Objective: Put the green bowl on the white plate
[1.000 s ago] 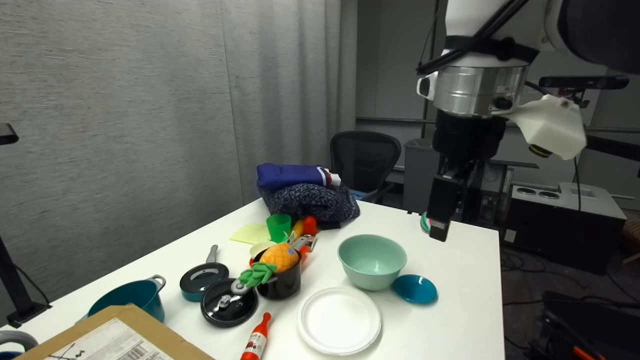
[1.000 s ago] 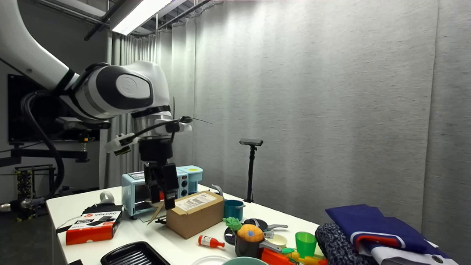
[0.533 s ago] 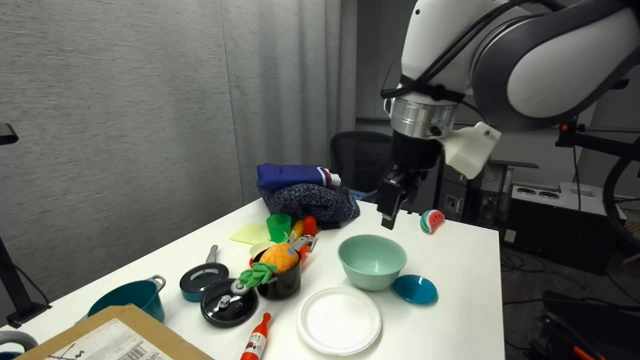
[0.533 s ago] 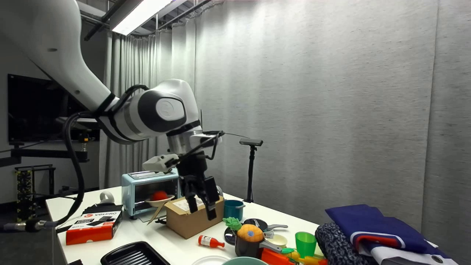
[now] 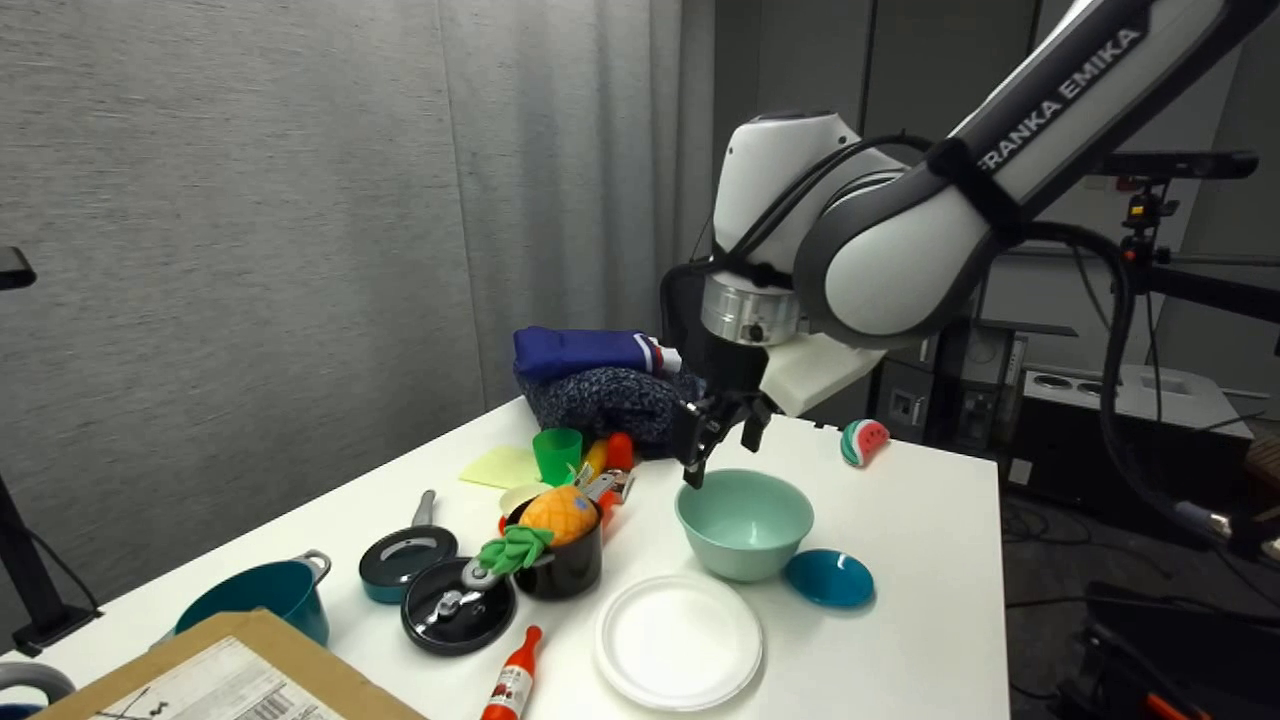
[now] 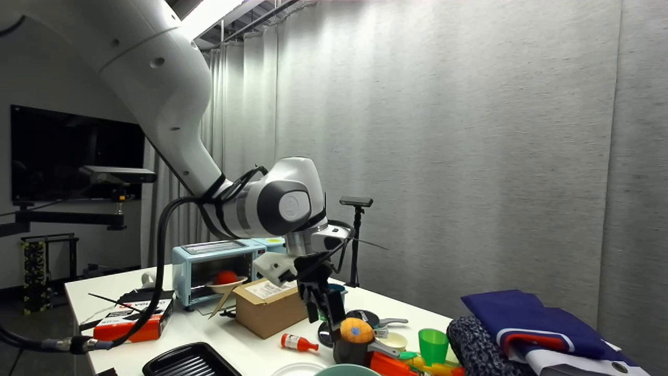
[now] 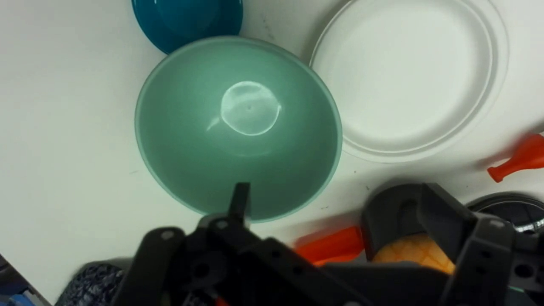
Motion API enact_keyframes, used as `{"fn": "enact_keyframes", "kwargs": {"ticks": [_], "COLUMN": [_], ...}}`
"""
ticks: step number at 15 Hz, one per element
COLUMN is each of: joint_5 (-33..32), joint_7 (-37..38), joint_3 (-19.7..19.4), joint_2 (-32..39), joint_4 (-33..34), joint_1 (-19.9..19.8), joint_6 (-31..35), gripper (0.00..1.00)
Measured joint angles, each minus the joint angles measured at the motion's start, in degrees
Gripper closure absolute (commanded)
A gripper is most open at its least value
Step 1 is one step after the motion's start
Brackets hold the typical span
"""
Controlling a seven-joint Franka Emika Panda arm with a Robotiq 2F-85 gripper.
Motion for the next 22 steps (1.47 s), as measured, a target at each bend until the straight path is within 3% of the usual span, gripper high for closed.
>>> {"fn": "enact_keyframes", "kwargs": {"ticks": [5, 13, 18, 19, 20, 22], "joint_5": [0.8, 0.3, 0.3, 0.4, 0.5, 0.5], "joint_7": [4.7, 5.2, 5.2, 5.2, 5.2, 5.2], "joint_3": [-1.3, -4.0, -6.2, -6.5, -6.8, -7.2], "joint_2": [7.5, 8.3, 13.5, 14.4, 15.1, 16.1], "joint_4": [3.3, 4.0, 4.4, 4.5, 4.7, 5.0], "joint_1": [3.6, 6.0, 8.2, 8.4, 8.6, 8.9], "joint_6": [0.3, 0.2, 0.8, 1.1, 1.4, 2.3], "gripper": [0.00, 0.00, 0.00, 0.25, 0.26, 0.42]}}
